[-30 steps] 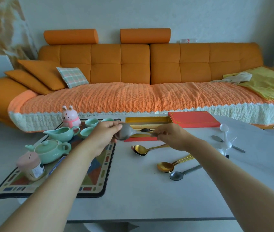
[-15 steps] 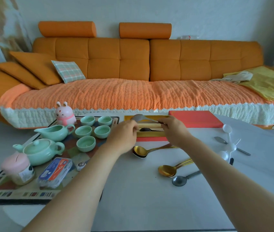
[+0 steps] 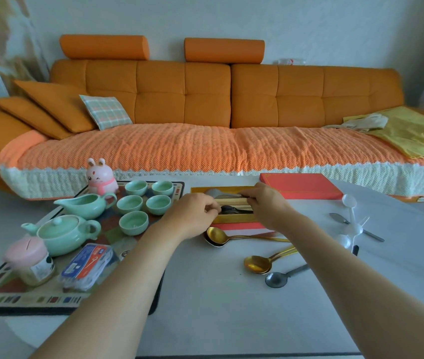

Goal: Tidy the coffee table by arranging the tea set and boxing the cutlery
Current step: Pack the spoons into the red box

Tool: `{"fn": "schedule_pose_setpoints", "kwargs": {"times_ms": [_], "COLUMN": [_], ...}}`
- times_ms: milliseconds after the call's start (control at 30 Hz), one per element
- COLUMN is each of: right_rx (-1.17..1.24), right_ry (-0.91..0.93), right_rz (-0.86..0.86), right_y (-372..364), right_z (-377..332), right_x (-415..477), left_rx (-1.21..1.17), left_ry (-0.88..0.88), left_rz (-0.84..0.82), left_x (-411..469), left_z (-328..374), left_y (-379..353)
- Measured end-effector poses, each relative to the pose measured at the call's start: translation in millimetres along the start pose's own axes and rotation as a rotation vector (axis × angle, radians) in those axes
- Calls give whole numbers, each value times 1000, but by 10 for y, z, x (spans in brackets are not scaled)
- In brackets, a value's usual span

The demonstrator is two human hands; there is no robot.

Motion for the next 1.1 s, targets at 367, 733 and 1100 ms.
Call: {"fn": "schedule_pose_setpoints", "kwargs": {"times_ms": [367, 733, 1100], "right_rx": [33, 138, 16], "right_ry": [-90, -33, 304], "right_rz": [-104, -83, 168], "right_y": [-157, -102, 159], "right_z": [64, -19, -224], "right_x": [327, 226, -123], "left_rx": [276, 301, 157], "left_ry": [11, 60, -251], "left_rz": [22, -76, 242], "left_x": [214, 240, 15], "left_z": [-98, -92, 80], "left_y": [-189, -226, 27]}}
Point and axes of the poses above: each hand's wrist, its own x-axis towards the middle knuckle, its own y-axis out of the back of the hand, z = x × y, the point moved 4 cm from there along x, towards the middle knuckle, and after that the axes turned 15 degrees about y, right-handed, at the moved point
